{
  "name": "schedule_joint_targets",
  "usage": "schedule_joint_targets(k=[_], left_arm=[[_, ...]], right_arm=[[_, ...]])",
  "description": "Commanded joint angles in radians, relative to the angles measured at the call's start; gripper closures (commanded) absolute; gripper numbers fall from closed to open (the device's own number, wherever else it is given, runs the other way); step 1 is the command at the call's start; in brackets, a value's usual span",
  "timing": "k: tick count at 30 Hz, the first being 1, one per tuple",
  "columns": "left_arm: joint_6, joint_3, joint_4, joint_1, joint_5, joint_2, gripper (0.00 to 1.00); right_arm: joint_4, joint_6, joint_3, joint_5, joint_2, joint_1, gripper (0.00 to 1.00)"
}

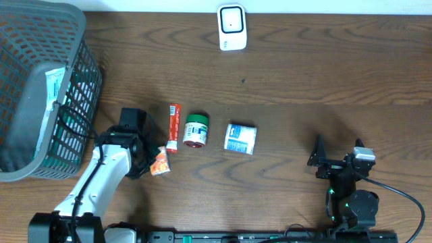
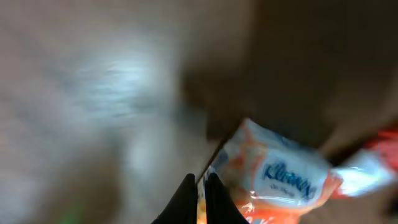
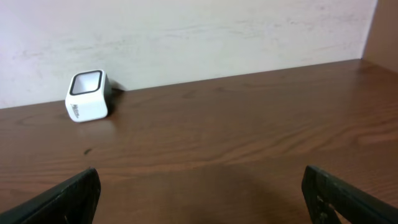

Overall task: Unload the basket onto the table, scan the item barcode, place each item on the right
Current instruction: 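Move the left gripper back into the grey basket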

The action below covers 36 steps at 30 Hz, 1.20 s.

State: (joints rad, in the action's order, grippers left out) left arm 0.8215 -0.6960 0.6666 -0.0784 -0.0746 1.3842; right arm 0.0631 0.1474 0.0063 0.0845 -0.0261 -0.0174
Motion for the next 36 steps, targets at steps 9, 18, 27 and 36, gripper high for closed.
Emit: schedule_joint_targets(k=[9,18,27,36], left_arm=[[-0.188,-0.259,0.164,0.005,-0.194,-0.115,0.91],[-0.311,-0.885,0.515,0.063,0.169,-0.061,0.36],[-0.374,-1.15,0.322,0.409,0.192,0.026,0.23],[-0.552,-1.15,0.158,0.64,0.058,0.193,0.04]], right_arm=[[0.003,-0.014,-0.001,0.003,0.0,-0.005,0.01],[0.003,-0.014,-0.001,0.004,0.0,-0.005,0.01],[0.003,-0.014,-0.001,0.003,0.0,-0.005,0.01],[0.003,-0.014,-0.001,0.004,0.0,-0.005,0.01]])
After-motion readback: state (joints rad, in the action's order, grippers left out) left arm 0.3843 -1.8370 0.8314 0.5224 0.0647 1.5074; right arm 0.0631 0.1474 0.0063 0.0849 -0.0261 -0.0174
